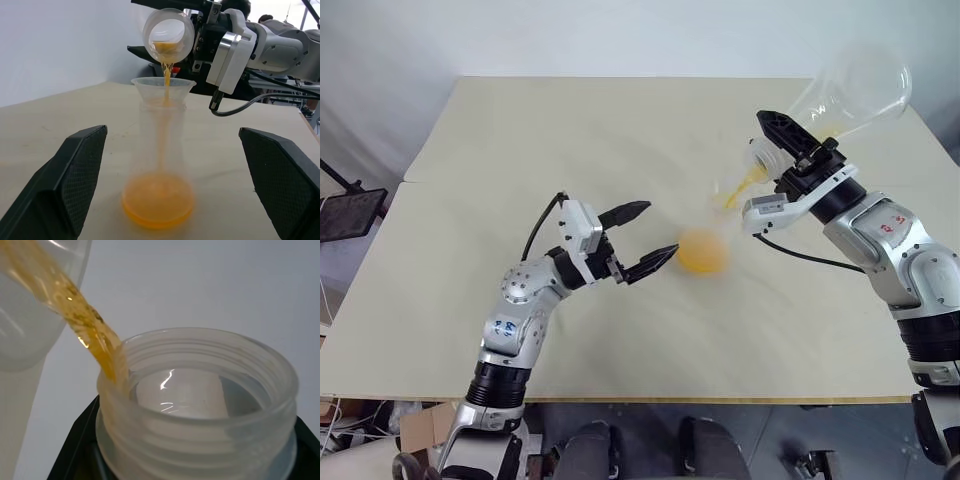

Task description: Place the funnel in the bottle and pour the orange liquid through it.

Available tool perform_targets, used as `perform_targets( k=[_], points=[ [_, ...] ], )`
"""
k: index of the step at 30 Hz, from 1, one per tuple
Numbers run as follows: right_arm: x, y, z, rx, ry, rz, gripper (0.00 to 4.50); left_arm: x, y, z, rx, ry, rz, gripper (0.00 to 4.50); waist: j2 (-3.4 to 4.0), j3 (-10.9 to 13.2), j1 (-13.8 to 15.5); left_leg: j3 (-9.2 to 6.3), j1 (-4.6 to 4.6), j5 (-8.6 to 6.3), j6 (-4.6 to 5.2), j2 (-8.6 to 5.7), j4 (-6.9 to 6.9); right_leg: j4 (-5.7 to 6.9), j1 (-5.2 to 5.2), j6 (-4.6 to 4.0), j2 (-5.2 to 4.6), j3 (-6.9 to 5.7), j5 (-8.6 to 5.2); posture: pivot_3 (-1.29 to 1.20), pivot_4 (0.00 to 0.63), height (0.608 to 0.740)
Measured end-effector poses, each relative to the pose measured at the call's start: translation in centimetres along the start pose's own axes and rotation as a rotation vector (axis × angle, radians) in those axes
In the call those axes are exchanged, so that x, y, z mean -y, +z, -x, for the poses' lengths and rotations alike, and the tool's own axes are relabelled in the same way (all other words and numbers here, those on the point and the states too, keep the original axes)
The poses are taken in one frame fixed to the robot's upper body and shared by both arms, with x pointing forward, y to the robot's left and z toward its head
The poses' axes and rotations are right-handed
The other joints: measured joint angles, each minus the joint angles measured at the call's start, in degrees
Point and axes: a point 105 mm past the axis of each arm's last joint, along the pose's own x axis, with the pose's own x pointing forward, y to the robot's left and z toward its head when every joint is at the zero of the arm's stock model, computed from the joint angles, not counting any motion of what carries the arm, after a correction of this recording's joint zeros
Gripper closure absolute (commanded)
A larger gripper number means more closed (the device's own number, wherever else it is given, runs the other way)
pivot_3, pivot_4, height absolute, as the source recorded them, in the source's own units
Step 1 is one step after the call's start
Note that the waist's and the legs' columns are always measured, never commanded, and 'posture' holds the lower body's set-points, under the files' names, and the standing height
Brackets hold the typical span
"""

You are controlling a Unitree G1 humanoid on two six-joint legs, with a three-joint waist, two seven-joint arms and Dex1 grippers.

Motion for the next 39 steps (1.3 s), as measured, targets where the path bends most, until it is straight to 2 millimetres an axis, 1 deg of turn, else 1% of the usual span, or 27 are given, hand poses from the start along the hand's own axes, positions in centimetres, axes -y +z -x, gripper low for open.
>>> perform_targets(
  k=[30, 32, 34, 35, 37, 39],
  points=[
    [0.2, 0.3, 0.0, 0.019, -0.018, 0.013, 2.02, 0.1, 0.0, -0.2, 0.008, 0.0, 0.007, 0.0, 0.0, 0.0, 0.0, 0.0, 0.0, 0.0, 0.0, 0.0, 0.0, 0.0, 0.0, 0.0, 0.0, 0.0, 0.0, 0.0, 0.15, 0.74],
    [0.2, 0.3, 0.0, 0.013, -0.022, -0.05, 2.02, 0.1, 0.0, -0.2, 0.008, 0.0, 0.007, 0.0, 0.0, 0.0, 0.0, 0.0, 0.0, 0.0, 0.0, 0.0, 0.0, -0.01, 0.0, 0.0, 0.01, 0.0, 0.0, 0.0, 0.15, 0.74],
    [0.2, 0.1, -0.2, -0.021, -0.036, -0.179, 2.02, 0.1, 0.0, -0.2, 0.009, 0.0, 0.006, 0.0, 0.0, 0.0, 0.0, 0.01, 0.0, 0.0, 0.0, 0.01, 0.0, 0.0, 0.01, 0.0, 0.01, 0.0, 0.0, 0.0, 0.15, 0.74],
    [0.2, 0.1, -0.2, -0.029, -0.033, -0.205, 2.02, 0.1, 0.0, -0.2, 0.009, 0.0, 0.006, 0.0, 0.0, 0.0, 0.0, 0.0, 0.0, 0.0, 0.0, 0.01, 0.0, 0.01, 0.01, 0.0, 0.01, 0.0, 0.0, 0.0, 0.15, 0.74],
    [0.1, -0.3, 0.0, -0.046, -0.025, -0.279, 2.02, 0.1, 0.0, -0.2, 0.008, 0.0, 0.005, 0.0, 0.0, 0.0, 0.1, -0.02, 0.0, 0.01, 0.02, -0.01, 0.0, 0.01, 0.02, 0.0, -0.01, -0.01, 0.0, 0.0, 0.15, 0.74],
    [0.3, -1.0, 0.2, -0.073, -0.036, -0.408, 2.02, 0.1, 0.0, -0.2, 0.009, 0.0, 0.003, 0.0, 0.0, 0.0, 0.1, -0.04, 0.0, 0.01, 0.02, -0.01, 0.0, -0.02, 0.05, 0.02, 0.0, -0.02, 0.01, 0.0, 0.15, 0.74]
  ],
)
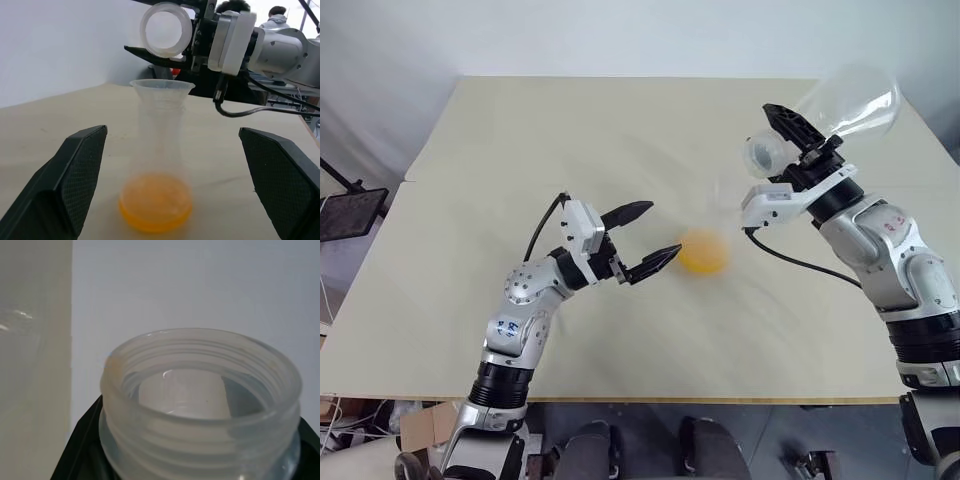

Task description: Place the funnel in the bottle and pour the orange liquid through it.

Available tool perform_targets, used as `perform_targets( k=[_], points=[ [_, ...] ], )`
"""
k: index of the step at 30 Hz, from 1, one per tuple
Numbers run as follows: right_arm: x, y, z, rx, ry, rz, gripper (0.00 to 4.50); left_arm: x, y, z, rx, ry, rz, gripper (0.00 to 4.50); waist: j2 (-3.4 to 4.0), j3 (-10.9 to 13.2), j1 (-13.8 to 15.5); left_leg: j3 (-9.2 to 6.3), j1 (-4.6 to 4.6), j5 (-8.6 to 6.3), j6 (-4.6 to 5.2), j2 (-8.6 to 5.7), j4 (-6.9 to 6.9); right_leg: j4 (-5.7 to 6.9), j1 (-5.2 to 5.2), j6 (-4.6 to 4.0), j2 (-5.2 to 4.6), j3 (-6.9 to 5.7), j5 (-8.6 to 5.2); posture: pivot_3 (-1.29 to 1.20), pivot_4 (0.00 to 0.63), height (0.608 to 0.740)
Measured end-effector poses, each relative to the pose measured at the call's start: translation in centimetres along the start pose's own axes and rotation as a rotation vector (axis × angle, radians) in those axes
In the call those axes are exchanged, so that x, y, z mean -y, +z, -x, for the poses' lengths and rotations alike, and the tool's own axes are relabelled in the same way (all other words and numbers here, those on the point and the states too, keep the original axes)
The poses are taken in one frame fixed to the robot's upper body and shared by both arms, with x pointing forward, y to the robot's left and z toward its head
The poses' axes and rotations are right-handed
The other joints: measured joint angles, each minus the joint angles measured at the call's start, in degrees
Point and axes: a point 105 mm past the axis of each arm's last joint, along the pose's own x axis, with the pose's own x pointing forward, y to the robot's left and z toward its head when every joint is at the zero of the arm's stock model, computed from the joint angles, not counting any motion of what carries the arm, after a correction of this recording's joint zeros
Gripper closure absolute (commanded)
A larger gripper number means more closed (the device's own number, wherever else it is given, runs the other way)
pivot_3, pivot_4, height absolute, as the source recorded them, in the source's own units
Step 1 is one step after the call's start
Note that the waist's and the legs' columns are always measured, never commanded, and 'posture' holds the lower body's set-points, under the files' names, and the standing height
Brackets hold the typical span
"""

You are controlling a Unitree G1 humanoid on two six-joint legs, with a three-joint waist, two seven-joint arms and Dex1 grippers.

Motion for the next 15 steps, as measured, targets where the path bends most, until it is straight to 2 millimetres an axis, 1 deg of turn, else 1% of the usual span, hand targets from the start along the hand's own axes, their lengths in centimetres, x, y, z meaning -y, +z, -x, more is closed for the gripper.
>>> perform_targets(
  k=[1, 3, 4, 6, 8, 10, 12, 15],
  points=[
    [0.3, -0.4, 0.2, -0.021, -0.015, -0.088, 2.02, 0.0, 0.0, 0.0, 0.001, -0.001, -0.001, 0.0, 0.0, 0.0, 0.0, -0.01, 0.0, 0.0, 0.0, 0.01, 0.0, 0.01, 0.01, 0.0, 0.0, -0.02, 0.0, 0.0, 0.15, 0.74],
    [0.2, -1.0, 0.5, -0.051, -0.017, -0.193, 2.02, 0.0, 0.1, 0.0, 0.003, -0.001, -0.004, 0.0, 0.0, 0.0, 0.0, -0.03, 0.0, 0.0, 0.0, 0.01, 0.0, 0.02, 0.01, 0.0, 0.01, -0.03, 0.0, 0.0, 0.15, 0.74],
    [0.3, -1.7, 0.8, -0.086, -0.029, -0.286, 2.02, 0.0, 0.1, 0.0, 0.004, -0.002, -0.004, 0.0, 0.0, 0.0, 0.0, -0.02, 0.0, 0.01, 0.01, 0.0, 0.0, 0.02, 0.01, 0.0, 0.0, -0.02, 0.0, 0.0, 0.15, 0.74],
    [0.6, -2.7, 1.1, -0.132, -0.046, -0.371, 2.02, 0.0, 0.0, 0.0, 0.003, -0.002, -0.004, 0.0, 0.0, 0.0, 0.0, -0.02, 0.0, 0.01, 0.02, -0.01, 0.0, 0.01, 0.01, 0.0, 0.0, -0.02, 0.0, 0.0, 0.15, 0.74],
    [1.6, -4.5, 1.9, -0.201, -0.109, -0.515, 2.02, 0.0, 0.0, 0.0, 0.003, -0.004, -0.005, 0.0, 0.0, 0.0, 0.1, -0.04, 0.0, 0.01, 0.02, -0.01, 0.0, 0.02, 0.01, 0.0, 0.0, -0.03, 0.0, 0.0, 0.15, 0.74],
    [2.1, -6.1, 2.7, -0.263, -0.155, -0.644, 2.02, 0.0, 0.0, 0.0, 0.003, -0.004, -0.006, 0.0, 0.0, 0.0, 0.1, -0.05, 0.0, 0.01, 0.02, -0.01, 0.0, 0.02, 0.03, 0.0, 0.0, -0.04, 0.0, 0.0, 0.15, 0.74],
    [2.1, -7.3, 3.3, -0.317, -0.183, -0.739, 2.02, -0.1, 0.0, 0.0, 0.002, -0.005, -0.006, 0.0, 0.0, 0.0, 0.0, -0.04, 0.0, 0.01, 0.02, -0.01, 0.0, 0.02, 0.03, 0.0, 0.0, -0.04, 0.0, 0.0, 0.15, 0.74],
    [0.9, -10.4, 5.4, -0.511, -0.271, -1.04, 2.02, -0.2, 0.1, -0.1, 0.003, -0.006, -0.008, 0.0, 0.01, 0.0, 0.1, -0.06, 0.01, 0.01, 0.02, -0.01, 0.0, 0.08, 0.03, 0.0, 0.0, -0.05, 0.0, 0.0, 0.15, 0.74]
  ],
)
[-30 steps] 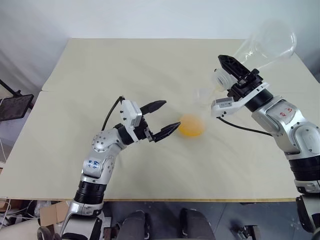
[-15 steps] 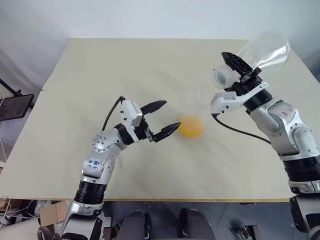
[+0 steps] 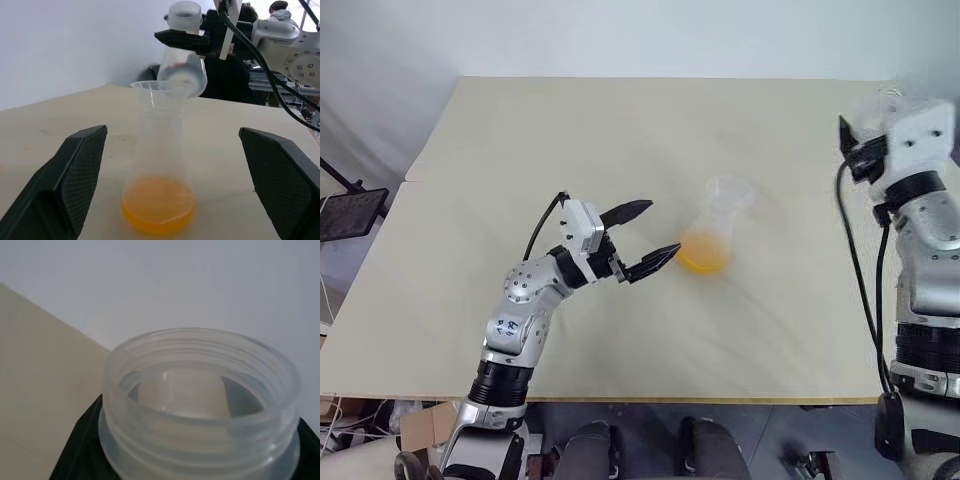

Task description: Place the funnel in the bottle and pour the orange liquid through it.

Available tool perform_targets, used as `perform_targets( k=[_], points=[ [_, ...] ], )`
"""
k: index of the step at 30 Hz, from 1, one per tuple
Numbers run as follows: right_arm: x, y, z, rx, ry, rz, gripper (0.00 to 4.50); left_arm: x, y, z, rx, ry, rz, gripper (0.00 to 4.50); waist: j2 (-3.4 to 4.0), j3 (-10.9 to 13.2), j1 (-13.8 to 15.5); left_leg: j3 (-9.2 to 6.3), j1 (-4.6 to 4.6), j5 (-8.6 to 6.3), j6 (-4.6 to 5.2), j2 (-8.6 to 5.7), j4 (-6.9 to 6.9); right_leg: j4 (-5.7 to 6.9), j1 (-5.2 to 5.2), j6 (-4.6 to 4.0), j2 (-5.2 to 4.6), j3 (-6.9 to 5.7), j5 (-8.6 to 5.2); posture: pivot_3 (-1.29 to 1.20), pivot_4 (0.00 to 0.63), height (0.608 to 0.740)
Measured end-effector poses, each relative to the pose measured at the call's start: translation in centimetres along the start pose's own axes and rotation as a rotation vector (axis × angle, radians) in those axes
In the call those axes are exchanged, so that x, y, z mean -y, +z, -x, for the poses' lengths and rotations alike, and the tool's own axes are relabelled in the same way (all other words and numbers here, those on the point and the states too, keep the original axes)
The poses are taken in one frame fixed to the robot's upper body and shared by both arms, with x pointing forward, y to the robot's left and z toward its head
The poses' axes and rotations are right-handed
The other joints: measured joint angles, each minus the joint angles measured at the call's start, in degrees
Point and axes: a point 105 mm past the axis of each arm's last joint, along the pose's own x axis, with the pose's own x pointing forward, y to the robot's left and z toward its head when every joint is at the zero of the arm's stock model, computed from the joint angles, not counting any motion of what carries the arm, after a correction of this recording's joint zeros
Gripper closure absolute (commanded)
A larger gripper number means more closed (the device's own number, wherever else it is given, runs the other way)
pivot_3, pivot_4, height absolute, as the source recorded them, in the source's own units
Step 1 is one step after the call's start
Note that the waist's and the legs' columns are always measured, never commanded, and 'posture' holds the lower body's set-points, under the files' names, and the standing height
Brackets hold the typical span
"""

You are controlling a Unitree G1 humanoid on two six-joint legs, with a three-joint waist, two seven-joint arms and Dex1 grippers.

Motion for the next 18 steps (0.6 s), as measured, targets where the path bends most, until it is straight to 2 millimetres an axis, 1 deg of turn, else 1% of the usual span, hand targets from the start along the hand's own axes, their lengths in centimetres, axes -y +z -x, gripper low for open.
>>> perform_targets(
  k=[2, 3, 7, 10, 13, 17, 18],
  points=[
    [0.8, -1.4, 0.3, -0.074, -0.016, -0.109, 2.02, 0.0, 0.0, 0.0, -0.002, 0.001, 0.0, 0.0, 0.0, 0.0, 0.0, 0.01, -0.01, 0.0, 0.0, -0.02, 0.0, -0.02, -0.01, 0.0, -0.01, 0.02, 0.0, 0.0, 0.15, 0.74],
    [0.8, -1.8, 0.4, -0.091, -0.004, -0.156, 2.02, 0.0, -0.1, 0.0, -0.003, 0.001, 0.001, 0.0, 0.0, 0.0, 0.0, 0.02, 0.0, 0.0, 0.0, -0.02, 0.0, -0.03, -0.01, 0.0, -0.01, 0.02, 0.0, 0.0, 0.15, 0.74],
    [0.4, -3.3, 1.1, -0.155, 0.057, -0.285, 2.02, 0.0, -0.1, 0.0, -0.003, 0.001, 0.001, 0.0, 0.0, 0.0, 0.0, 0.04, 0.0, 0.0, 0.0, -0.02, 0.0, -0.02, -0.01, 0.0, 0.0, 0.03, 0.0, 0.0, 0.15, 0.74],
    [0.1, -4.6, 1.7, -0.167, 0.075, -0.386, 2.02, -0.1, -0.1, 0.1, -0.004, 0.002, 0.001, 0.0, 0.0, 0.0, 0.1, 0.05, 0.0, 0.0, 0.0, -0.04, 0.0, -0.03, -0.01, 0.0, 0.0, 0.04, 0.0, 0.0, 0.15, 0.74],
    [-0.1, -5.3, 2.3, -0.167, 0.088, -0.383, 2.02, -0.1, -0.1, 0.1, -0.007, 0.002, 0.001, 0.0, 0.0, 0.0, 0.1, 0.04, 0.0, 0.0, 0.0, -0.04, 0.0, -0.03, -0.01, 0.0, 0.0, 0.04, 0.0, 0.0, 0.15, 0.74],
    [-0.4, -5.4, 3.0, -0.139, 0.117, -0.358, 2.02, -0.2, -0.1, 0.2, -0.015, 0.003, -0.003, 0.0, 0.01, 0.0, 0.1, 0.04, 0.01, 0.0, 0.0, -0.04, 0.0, -0.02, -0.01, 0.01, 0.0, 0.03, 0.0, 0.0, 0.15, 0.74],
    [-0.5, -5.4, 3.2, -0.134, 0.125, -0.353, 1.67, -0.2, -0.1, 0.3, -0.017, 0.002, -0.004, 0.0, 0.01, 0.0, 0.1, 0.04, 0.01, 0.0, 0.0, -0.04, 0.0, -0.02, -0.01, 0.01, 0.0, 0.04, 0.0, 0.0, 0.15, 0.74]
  ],
)
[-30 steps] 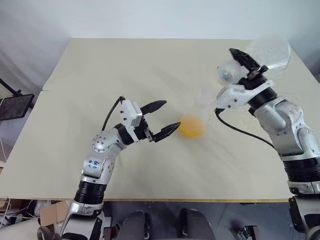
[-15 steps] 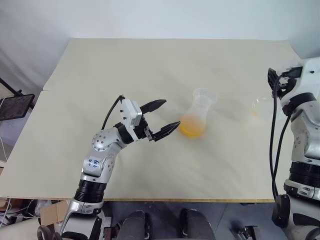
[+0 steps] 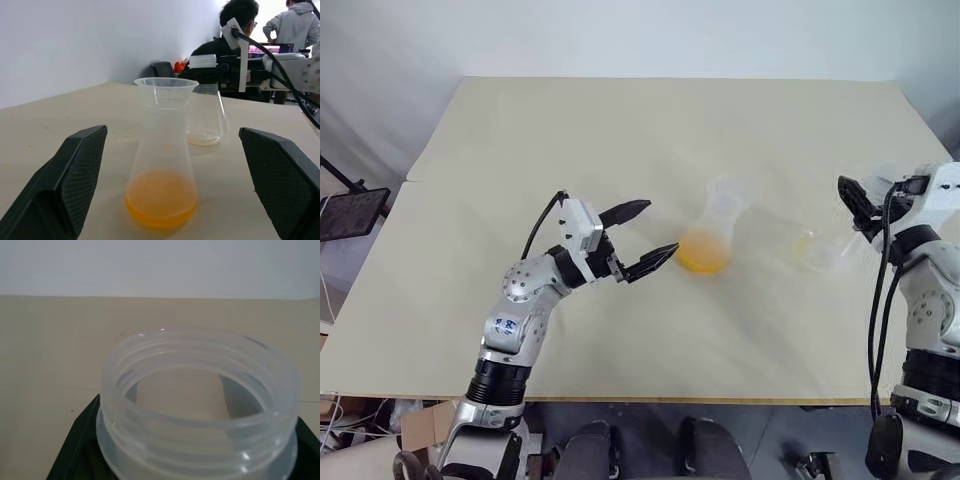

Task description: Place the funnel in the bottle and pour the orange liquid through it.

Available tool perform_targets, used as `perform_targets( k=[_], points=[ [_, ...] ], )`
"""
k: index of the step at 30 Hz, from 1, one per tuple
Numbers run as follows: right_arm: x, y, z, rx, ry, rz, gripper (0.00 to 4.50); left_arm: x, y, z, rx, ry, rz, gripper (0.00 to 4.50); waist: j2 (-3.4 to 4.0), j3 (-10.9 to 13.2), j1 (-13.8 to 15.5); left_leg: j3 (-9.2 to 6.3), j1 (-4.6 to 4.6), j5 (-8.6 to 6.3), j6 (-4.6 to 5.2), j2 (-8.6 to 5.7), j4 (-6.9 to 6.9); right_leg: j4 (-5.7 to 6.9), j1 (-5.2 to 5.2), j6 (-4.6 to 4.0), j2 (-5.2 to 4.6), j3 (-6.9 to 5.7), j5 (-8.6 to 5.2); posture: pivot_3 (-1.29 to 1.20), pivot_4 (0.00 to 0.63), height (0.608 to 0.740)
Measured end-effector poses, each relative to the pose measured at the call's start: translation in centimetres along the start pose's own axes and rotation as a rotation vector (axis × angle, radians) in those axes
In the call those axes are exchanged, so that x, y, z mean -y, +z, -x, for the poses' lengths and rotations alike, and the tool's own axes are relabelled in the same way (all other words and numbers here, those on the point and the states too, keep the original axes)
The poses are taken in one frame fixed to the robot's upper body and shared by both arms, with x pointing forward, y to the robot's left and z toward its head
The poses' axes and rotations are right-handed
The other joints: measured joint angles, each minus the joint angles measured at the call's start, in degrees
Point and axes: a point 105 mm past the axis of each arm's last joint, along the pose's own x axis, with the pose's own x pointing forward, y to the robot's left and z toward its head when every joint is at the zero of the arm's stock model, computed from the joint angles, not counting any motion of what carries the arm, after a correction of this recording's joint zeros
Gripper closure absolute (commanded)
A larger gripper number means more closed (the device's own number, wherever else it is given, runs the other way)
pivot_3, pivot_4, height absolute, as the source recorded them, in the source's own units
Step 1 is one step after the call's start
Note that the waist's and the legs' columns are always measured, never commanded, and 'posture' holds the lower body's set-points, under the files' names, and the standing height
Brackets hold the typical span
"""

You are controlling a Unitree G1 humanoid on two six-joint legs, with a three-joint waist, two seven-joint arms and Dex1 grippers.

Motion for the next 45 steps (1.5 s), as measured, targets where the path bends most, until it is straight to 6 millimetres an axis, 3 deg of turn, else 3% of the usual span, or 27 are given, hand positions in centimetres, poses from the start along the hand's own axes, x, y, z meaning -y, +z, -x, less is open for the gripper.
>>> perform_targets(
  k=[5, 13, 24, 27, 33, 35, 37, 42, 45],
  points=[
    [-0.5, -1.7, 0.7, -0.026, 0.014, -0.051, 0.04, -0.1, 0.0, 0.1, -0.006, -0.001, -0.004, 0.0, -0.01, 0.0, -0.1, 0.01, 0.0, 0.0, 0.0, 0.0, 0.0, 0.0, 0.0, 0.0, 0.0, 0.01, 0.0, 0.0, 0.15, 0.74],
    [-0.9, -0.6, 0.8, 0.026, 0.045, -0.063, 0.01, -0.1, 0.0, 0.2, -0.01, -0.004, -0.007, 0.0, -0.01, 0.0, 0.0, 0.02, 0.01, 0.0, 0.0, 0.01, 0.0, -0.01, 0.0, 0.0, 0.0, 0.03, 0.0, 0.0, 0.15, 0.74],
    [1.4, 2.7, 1.9, 0.167, -0.017, -0.014, 0.01, 0.0, 0.0, 0.2, -0.017, -0.018, -0.004, 0.0, -0.01, 0.0, 0.1, 0.04, 0.01, 0.0, 0.0, -0.01, 0.0, -0.03, 0.0, 0.01, 0.0, 0.03, 0.0, 0.0, 0.15, 0.74],
    [1.0, 3.8, 1.9, 0.236, 0.015, 0.014, 0.01, -0.1, 0.1, 0.2, -0.016, -0.019, -0.006, 0.0, -0.01, 0.0, 0.0, 0.04, 0.01, 0.0, 0.0, 0.0, 0.0, -0.03, 0.0, 0.01, 0.0, 0.03, 0.0, 0.0, 0.15, 0.74],
    [-0.8, 8.1, 2.1, 0.361, 0.247, 0.107, 0.01, -0.8, 0.2, 1.7, -0.081, -0.037, -0.054, 0.0, -0.02, 0.0, 0.0, 0.04, 0.02, 0.0, 0.01, 0.01, 0.0, -0.04, 0.0, 0.01, 0.0, 0.03, 0.0, 0.0, 0.15, 0.74],
    [-2.3, 7.3, 2.5, 0.308, 0.387, 0.126, 0.01, -1.1, 0.1, 2.7, -0.118, -0.034, -0.066, 0.0, -0.02, 0.0, 0.0, 0.02, 0.02, 0.0, 0.01, 0.02, -0.01, -0.04, 0.0, 0.01, 0.0, 0.02, 0.01, 0.0, 0.15, 0.74],
    [-3.2, 5.3, 4.1, 0.228, 0.512, 0.127, 0.01, -0.8, -0.5, 4.1, -0.169, -0.046, -0.059, 0.0, -0.02, 0.0, 0.3, -0.01, 0.01, 0.0, 0.01, 0.01, -0.02, -0.07, 0.01, 0.01, -0.01, 0.0, 0.01, 0.0, 0.15, 0.74],
    [-3.7, 2.1, 8.0, 0.054, 0.665, 0.082, 0.01, -0.2, -1.0, 7.0, -0.246, -0.033, -0.044, 0.0, -0.02, 0.0, 1.1, 0.01, 0.04, 0.0, 0.01, 0.03, 0.0, -0.1, 0.07, 0.01, -0.01, 0.03, 0.01, 0.0, 0.15, 0.74],
    [-4.3, 0.5, 9.9, -0.021, 0.757, 0.145, 0.01, 0.4, -1.3, 8.4, -0.281, -0.025, -0.032, 0.0, -0.02, 0.0, 1.2, 0.08, 0.14, 0.0, 0.02, 0.03, 0.01, -0.14, 0.15, 0.01, -0.01, 0.11, 0.01, 0.0, 0.15, 0.74]
  ],
)
